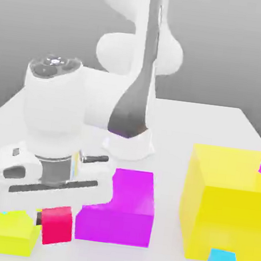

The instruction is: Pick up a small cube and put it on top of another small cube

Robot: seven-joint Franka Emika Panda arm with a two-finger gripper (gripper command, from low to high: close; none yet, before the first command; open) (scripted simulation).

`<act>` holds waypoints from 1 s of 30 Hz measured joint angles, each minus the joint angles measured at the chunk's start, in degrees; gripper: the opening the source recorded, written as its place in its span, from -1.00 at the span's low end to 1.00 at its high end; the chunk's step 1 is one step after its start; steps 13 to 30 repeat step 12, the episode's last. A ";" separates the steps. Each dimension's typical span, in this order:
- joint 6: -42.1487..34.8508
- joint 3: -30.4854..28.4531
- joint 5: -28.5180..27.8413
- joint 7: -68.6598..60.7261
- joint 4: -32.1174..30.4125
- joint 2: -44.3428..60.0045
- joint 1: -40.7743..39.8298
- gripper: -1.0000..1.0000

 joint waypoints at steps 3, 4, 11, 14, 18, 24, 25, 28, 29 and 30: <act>-3.53 -3.10 -2.52 1.75 -1.92 -5.49 -7.33 -1.00; -4.00 -3.76 -2.76 1.90 -2.47 -6.43 -10.14 -1.00; 4.17 2.79 2.02 -1.56 -4.17 0.67 -14.67 1.00; 4.17 2.79 2.02 -1.56 -4.17 0.67 -14.67 1.00; 4.17 2.79 2.02 -1.56 -4.17 0.67 -14.67 1.00; 4.17 2.79 2.02 -1.56 -4.17 0.67 -14.67 1.00; 4.17 2.79 2.02 -1.56 -4.17 0.67 -14.67 1.00; 4.17 2.79 2.02 -1.56 -4.17 0.67 -14.67 1.00; 4.17 2.79 2.02 -1.56 -4.17 0.67 -14.67 1.00; 4.17 2.79 2.02 -1.56 -4.17 0.67 -14.67 1.00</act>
